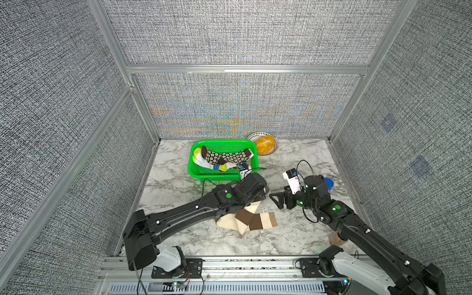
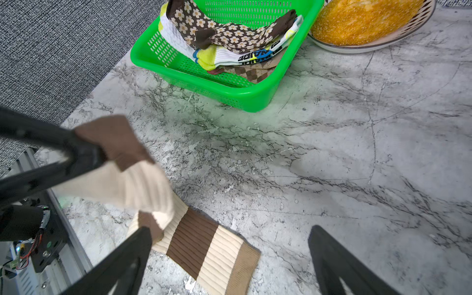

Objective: Place the socks together as a pair
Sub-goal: Flatten out the sock.

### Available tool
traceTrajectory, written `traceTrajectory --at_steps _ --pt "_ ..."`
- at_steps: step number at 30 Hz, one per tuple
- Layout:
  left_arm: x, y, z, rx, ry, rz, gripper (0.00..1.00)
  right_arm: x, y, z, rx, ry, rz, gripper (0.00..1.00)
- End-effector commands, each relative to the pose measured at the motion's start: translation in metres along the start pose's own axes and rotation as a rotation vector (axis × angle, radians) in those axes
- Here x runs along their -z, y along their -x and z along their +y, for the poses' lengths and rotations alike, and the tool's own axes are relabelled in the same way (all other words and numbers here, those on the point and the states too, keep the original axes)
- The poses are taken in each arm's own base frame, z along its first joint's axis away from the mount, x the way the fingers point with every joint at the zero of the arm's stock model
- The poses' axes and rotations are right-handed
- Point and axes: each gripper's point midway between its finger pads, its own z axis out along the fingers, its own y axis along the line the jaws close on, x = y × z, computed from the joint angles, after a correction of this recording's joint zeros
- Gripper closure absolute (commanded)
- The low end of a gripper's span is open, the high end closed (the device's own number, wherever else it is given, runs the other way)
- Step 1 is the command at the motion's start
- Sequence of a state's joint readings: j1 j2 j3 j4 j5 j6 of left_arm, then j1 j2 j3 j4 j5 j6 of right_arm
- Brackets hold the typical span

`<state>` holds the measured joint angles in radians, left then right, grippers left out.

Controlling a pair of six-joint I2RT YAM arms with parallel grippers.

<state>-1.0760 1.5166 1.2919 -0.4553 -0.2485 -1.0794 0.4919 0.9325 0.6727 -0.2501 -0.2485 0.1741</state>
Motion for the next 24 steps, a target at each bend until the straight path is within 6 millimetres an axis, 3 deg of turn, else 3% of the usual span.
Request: traceTrajectory --at_steps 1,8,12,15,18,24 --pt "-0.016 0.008 -0.025 -0.006 -0.082 0.023 1.00 0.000 -0.002 0.001 -0.005 0.008 0.003 0.02" --pt "-0.062 -0.002 -0.034 0.061 -0.120 0.082 1.00 0.000 -0.008 -0.006 -0.009 -0.018 0.017 0.02" --pt "-0.079 -0.009 -0.046 0.074 -0.156 0.134 1.00 0.003 -0.016 -0.010 -0.035 -0.036 0.036 0.02" --pt "-0.089 -0.012 -0.043 0.077 -0.145 0.149 1.00 0.007 -0.021 -0.008 -0.069 -0.027 0.038 0.02" --pt "-0.092 -0.007 -0.017 0.088 -0.087 0.133 1.00 0.010 -0.029 0.005 -0.114 0.052 0.047 0.02" --pt "-0.055 0.009 0.051 0.097 0.064 0.043 1.00 0.001 -0.060 0.029 -0.201 0.138 0.107 0.03"
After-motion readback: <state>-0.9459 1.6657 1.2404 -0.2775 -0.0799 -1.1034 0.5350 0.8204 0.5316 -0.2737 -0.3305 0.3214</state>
